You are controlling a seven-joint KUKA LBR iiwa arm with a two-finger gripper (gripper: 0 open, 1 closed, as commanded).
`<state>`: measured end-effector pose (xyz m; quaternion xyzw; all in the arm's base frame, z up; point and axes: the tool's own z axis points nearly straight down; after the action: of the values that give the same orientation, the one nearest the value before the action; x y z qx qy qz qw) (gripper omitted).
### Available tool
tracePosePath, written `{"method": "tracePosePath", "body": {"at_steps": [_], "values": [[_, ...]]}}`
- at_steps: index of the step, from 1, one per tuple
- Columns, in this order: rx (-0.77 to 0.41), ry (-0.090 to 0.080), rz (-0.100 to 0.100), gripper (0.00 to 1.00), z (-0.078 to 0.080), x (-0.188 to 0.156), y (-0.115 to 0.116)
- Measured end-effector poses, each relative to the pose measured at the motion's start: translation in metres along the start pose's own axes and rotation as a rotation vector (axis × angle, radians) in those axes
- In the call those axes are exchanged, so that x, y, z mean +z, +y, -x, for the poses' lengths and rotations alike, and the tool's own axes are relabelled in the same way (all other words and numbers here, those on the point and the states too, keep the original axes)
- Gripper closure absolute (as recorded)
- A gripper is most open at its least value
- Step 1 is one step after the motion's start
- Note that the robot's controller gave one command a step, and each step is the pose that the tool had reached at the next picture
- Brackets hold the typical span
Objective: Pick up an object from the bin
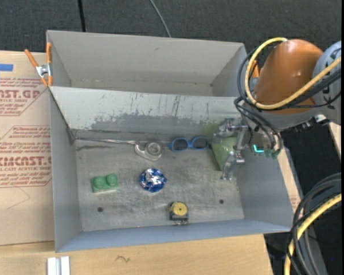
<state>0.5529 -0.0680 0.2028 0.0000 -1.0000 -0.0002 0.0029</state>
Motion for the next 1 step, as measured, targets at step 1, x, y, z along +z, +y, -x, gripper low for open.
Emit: {"method": "tracePosePath", "body": {"at_steps": [1], "values": [[-0.188,-0.002,0.002,0.00,0.0151,0.0902,0.0462]]}}
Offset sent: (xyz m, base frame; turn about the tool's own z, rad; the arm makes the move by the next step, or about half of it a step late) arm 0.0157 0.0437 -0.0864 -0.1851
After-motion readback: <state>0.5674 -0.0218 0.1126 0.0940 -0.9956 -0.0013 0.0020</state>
